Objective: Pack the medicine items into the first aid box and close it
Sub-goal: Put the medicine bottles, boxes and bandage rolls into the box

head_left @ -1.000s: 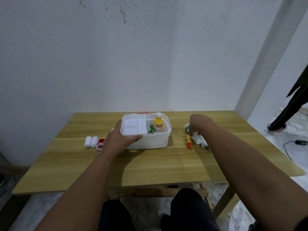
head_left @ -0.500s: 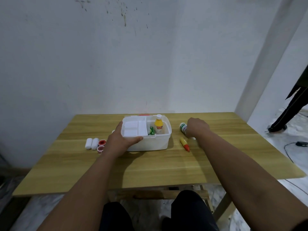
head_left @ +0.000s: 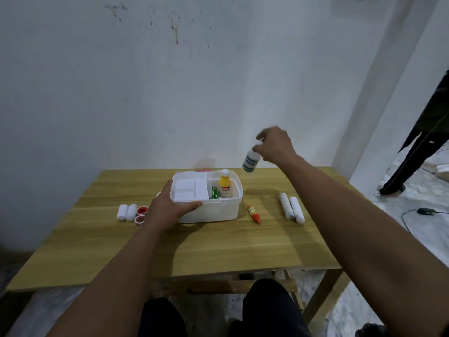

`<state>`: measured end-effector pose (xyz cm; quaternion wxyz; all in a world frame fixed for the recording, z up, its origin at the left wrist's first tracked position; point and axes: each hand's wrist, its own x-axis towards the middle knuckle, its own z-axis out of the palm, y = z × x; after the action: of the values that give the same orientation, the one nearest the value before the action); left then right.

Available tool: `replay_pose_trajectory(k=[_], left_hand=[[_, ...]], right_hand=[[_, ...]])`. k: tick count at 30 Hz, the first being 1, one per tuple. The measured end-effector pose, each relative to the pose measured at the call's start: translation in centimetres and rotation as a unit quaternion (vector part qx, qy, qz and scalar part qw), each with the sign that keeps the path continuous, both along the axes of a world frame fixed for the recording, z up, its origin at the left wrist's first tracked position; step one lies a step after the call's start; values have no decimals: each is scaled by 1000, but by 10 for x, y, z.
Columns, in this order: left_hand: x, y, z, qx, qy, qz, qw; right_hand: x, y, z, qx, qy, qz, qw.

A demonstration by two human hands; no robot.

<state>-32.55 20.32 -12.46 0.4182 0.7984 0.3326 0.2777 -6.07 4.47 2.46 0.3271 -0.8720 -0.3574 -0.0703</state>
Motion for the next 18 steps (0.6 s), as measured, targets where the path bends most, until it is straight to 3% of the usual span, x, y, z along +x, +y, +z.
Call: replay_pose_trajectory(k=[3,7,10,18], left_hand=[[0,0,0,-4,13,2,1000],[0,1,0,-6,20,5,1000],[1,0,-1,-3,8,7,1000],[2,-2,0,6,2,1,1000]], right_hand=[[-14,5,26,12,0,36,999],[-38,18,36,-41,25,94,994],[-47,28,21,-93,36,123,987],[-55,49,-38,-187,-35,134,973]])
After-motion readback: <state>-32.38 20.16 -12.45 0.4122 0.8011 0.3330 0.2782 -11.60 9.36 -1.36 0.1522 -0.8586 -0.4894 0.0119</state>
